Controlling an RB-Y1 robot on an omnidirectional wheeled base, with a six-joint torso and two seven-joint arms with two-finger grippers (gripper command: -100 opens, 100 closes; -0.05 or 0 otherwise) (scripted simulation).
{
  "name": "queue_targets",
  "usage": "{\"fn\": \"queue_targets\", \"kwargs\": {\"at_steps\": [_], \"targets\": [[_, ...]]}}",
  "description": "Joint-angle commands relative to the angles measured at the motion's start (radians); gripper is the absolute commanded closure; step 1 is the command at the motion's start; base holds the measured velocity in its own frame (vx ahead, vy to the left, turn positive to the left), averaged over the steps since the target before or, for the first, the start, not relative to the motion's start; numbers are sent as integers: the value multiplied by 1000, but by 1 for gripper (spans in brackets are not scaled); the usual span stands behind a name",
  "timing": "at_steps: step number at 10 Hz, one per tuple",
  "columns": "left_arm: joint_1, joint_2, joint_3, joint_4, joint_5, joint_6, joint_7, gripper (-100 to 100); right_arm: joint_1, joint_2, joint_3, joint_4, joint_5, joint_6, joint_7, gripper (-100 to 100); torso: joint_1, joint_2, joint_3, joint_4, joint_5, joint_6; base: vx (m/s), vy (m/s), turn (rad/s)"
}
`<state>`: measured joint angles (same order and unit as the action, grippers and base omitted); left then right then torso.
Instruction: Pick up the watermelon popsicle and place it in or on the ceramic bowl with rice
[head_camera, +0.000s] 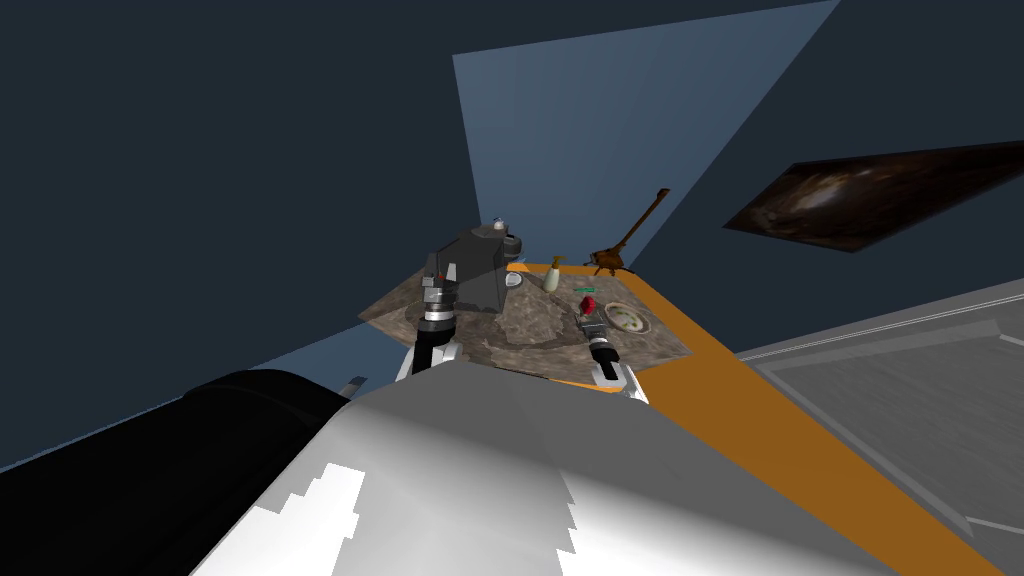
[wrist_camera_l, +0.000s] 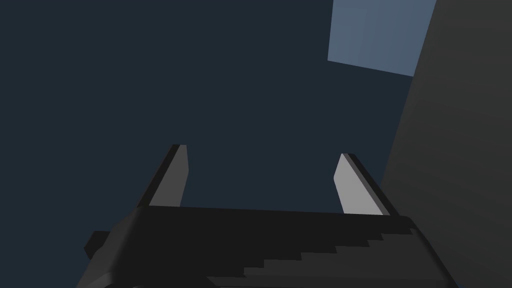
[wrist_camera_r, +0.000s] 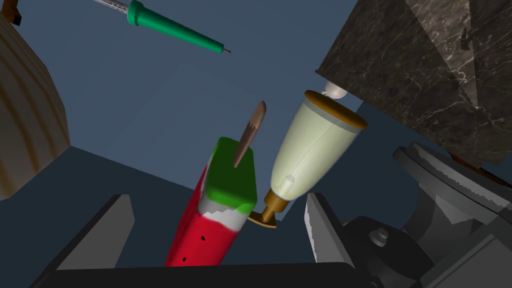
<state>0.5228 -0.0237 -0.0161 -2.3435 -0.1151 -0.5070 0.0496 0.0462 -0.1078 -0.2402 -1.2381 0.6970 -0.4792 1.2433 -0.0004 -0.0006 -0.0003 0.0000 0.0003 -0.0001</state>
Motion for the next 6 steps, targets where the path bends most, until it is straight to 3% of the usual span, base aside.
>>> {"fn": "queue_targets", "kwargs": {"at_steps": [1, 2, 6], "targets": [[0, 0, 0, 0, 0, 0, 0, 0, 0, 0, 0, 0, 0, 0, 0, -100, 0, 0, 0, 0, 0, 0, 0, 0, 0], [0, 0, 0, 0, 0, 0, 0, 0, 0, 0, 0, 0, 0, 0, 0, 100, 0, 0, 0, 0, 0, 0, 0, 0, 0], [0, 0, 0, 0, 0, 0, 0, 0, 0, 1, 0, 0, -1, 0, -1, 100, 1, 0, 0, 0, 1, 0, 0, 0, 0]]}}
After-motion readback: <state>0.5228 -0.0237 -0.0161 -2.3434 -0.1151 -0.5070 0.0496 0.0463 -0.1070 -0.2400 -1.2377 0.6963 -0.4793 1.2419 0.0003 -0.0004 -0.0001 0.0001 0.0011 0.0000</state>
